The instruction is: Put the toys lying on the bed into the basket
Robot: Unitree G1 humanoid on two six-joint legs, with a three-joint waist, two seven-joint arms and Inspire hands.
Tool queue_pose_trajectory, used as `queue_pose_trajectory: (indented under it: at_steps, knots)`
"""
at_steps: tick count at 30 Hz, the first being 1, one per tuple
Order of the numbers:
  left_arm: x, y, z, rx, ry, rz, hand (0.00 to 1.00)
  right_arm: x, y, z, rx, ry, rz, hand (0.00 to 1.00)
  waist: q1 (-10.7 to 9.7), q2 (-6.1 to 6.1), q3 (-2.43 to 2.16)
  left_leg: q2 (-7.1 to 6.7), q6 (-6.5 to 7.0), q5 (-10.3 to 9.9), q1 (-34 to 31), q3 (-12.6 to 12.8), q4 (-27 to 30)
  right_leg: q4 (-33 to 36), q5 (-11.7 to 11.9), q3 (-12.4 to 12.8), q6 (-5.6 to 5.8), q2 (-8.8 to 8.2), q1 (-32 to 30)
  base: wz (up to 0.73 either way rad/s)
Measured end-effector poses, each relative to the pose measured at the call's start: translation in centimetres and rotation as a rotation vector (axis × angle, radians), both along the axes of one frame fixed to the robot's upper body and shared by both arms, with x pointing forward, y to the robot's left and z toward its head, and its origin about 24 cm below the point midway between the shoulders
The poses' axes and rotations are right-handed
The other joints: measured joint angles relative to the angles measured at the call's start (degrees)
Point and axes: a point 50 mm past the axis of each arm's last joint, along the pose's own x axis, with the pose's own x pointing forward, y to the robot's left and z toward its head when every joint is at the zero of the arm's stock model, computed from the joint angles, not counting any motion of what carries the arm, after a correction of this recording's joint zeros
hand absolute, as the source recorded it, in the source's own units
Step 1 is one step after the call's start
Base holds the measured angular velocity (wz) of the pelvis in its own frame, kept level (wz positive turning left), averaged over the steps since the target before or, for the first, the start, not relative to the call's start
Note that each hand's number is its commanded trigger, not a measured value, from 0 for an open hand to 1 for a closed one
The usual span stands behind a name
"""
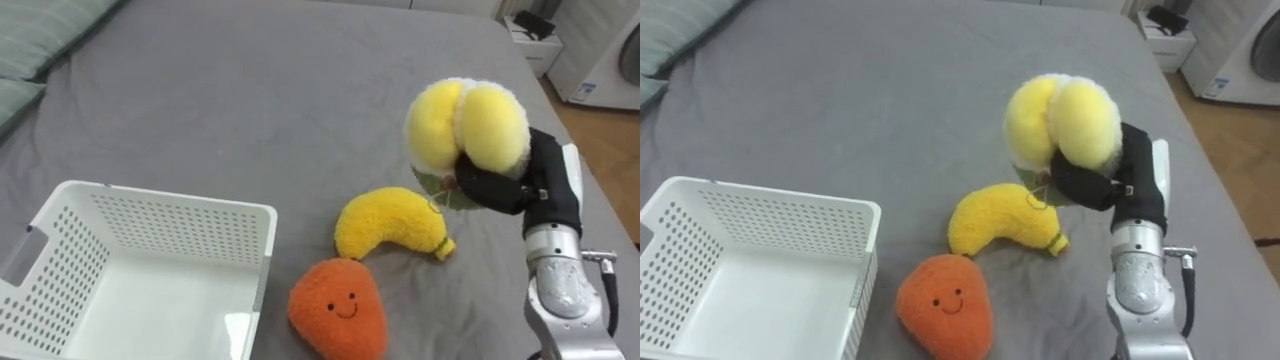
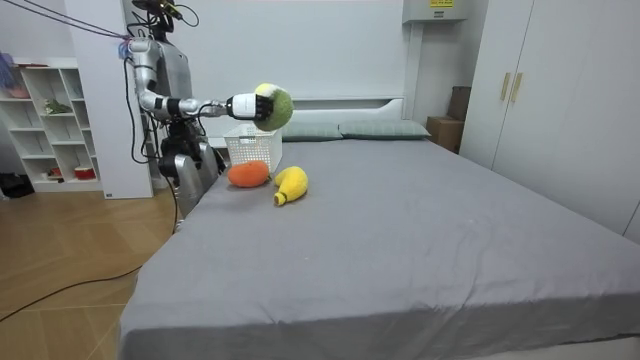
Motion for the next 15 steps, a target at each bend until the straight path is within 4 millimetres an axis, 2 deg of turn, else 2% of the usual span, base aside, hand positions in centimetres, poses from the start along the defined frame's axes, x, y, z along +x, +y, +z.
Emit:
queue_pose_trajectory:
  at_steps: [5,7,10,15]
  knots:
    - [0.9,-0.3,0.1,-0.005,-0.034,-0.033,0.0,1.1,2.4,1.5,-0.078,-0.059,0.107,1.0,1.25,-0.38,0.14,-0.32,0.08,0.05,-0.51,-1.58,0.14,-0.13,-0.02,-1.61,0.03,-0.32,0.3,0.17]
    - [1.4,-0.5,0.1,-0.008,-0.05,-0.051,0.0,1.3,3.7,2.3,-0.079,-0.09,0.166,1.0,2.62,-0.42,0.14,-0.38,0.08,0.05,-0.95,-2.01,0.25,-0.25,-0.02,-1.91,0.03,-0.38,0.22,0.09]
    - [2.1,-0.7,0.2,-0.013,-0.069,-0.059,0.0,1.3,5.4,2.3,-0.075,-0.088,0.251,1.0,3.8,-0.3,0.21,-0.43,0.1,0.08,-1.07,-2.51,0.27,-0.27,-0.02,-2.31,0.03,-0.45,0.3,0.08]
    - [2.5,-1.1,0.1,-0.02,-0.07,-0.08,0.0,1.3,7.9,2.2,-0.096,-0.067,0.369,1.0,4.26,0.2,0.5,-0.5,0.18,0.19,-1.3,-2.88,0.24,-0.25,-0.01,-2.98,0.04,-0.57,0.3,0.04]
